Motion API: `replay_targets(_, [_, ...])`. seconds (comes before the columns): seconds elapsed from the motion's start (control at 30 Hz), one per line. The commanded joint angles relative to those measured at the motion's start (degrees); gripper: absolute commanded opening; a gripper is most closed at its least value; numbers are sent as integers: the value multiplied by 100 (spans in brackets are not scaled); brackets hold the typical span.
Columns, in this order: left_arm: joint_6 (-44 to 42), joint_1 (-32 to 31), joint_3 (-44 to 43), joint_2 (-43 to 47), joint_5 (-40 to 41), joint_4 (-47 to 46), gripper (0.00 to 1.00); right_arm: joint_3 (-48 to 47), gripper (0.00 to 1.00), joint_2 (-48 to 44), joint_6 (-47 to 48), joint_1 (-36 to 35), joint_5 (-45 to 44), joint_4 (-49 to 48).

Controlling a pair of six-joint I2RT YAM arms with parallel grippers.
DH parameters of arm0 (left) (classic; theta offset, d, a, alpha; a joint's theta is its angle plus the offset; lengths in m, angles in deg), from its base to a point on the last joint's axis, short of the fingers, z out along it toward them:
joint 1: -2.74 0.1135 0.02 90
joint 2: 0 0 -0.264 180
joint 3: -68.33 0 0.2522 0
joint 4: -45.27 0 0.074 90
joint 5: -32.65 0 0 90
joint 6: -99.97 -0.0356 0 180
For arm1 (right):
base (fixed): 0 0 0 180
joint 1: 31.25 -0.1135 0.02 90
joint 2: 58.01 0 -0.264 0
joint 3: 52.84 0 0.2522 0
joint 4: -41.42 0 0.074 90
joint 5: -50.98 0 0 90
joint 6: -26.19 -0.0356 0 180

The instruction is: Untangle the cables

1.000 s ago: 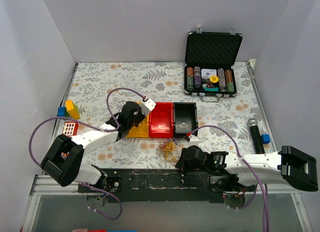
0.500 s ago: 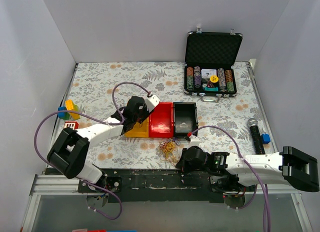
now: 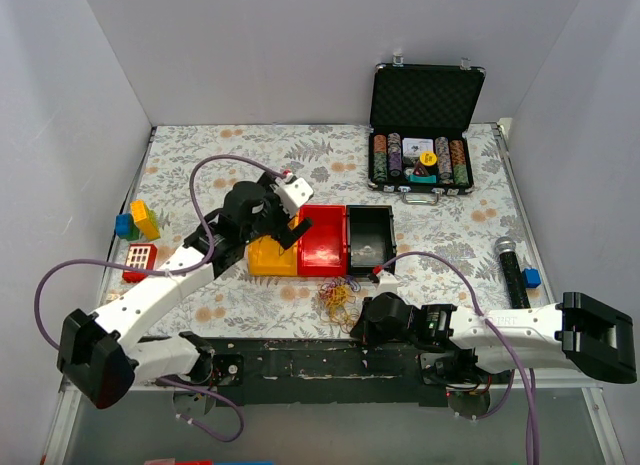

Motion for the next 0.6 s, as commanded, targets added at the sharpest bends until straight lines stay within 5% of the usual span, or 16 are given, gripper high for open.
replay_targets(0.0, [-16, -250, 214, 426, -906, 427, 97, 275, 1, 194, 214, -69, 76, 1031])
replay_targets(0.2, [-69, -1058, 1014, 699, -1469, 533, 91, 337, 1, 18, 275, -78, 41, 995])
replay_targets(0.4, [212, -1568, 1077, 349, -2031, 586, 72, 372, 1, 18, 346, -87, 59, 881])
replay_targets(0.57, [345, -1824, 1120, -65, -2014, 208, 72, 346, 1, 106, 451, -87, 68, 872])
